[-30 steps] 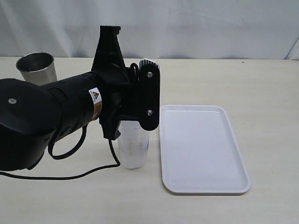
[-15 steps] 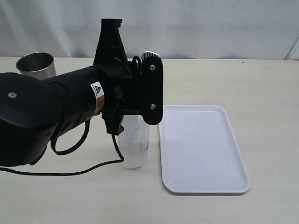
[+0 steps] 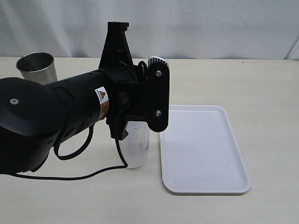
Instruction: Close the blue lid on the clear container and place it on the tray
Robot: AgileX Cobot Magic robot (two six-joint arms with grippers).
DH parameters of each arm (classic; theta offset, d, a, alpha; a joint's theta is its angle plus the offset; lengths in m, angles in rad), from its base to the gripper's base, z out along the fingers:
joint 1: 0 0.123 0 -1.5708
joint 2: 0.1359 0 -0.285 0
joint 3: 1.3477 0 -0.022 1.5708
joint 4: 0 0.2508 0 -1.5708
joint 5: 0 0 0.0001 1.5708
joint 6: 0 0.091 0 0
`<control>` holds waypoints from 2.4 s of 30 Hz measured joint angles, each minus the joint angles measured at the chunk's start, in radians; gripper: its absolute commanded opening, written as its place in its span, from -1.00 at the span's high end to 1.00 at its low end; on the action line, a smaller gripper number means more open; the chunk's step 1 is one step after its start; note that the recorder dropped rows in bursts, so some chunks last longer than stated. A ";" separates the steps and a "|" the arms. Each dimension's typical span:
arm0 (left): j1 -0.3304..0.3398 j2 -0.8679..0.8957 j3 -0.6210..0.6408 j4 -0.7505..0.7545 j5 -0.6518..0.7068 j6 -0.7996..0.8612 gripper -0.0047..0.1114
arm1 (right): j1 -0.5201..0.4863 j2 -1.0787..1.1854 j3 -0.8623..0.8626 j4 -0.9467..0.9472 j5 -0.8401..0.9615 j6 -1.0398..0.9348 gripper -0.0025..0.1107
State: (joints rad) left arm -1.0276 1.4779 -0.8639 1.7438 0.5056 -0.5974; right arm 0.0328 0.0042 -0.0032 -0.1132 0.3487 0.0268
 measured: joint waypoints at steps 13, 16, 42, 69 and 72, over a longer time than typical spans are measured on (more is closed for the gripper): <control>0.000 0.000 0.021 0.000 -0.003 0.000 0.92 | 0.000 0.000 0.000 0.000 0.000 0.000 0.88; 0.000 0.000 0.029 0.000 -0.004 0.000 0.92 | 0.000 0.000 0.000 0.000 0.000 0.000 0.88; 0.000 0.000 0.033 -0.025 -0.047 0.000 0.92 | 0.000 0.000 0.000 0.000 0.000 0.000 0.88; -0.042 0.000 0.033 -0.248 -0.093 0.024 0.92 | 0.000 0.000 0.000 0.000 0.000 0.000 0.88; -0.042 0.000 0.033 -0.311 -0.093 0.071 0.92 | 0.000 0.000 0.000 0.000 0.000 0.000 0.88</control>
State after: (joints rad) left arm -1.0694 1.4783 -0.8312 1.4331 0.4127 -0.5266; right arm 0.0328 0.0042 -0.0032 -0.1132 0.3487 0.0268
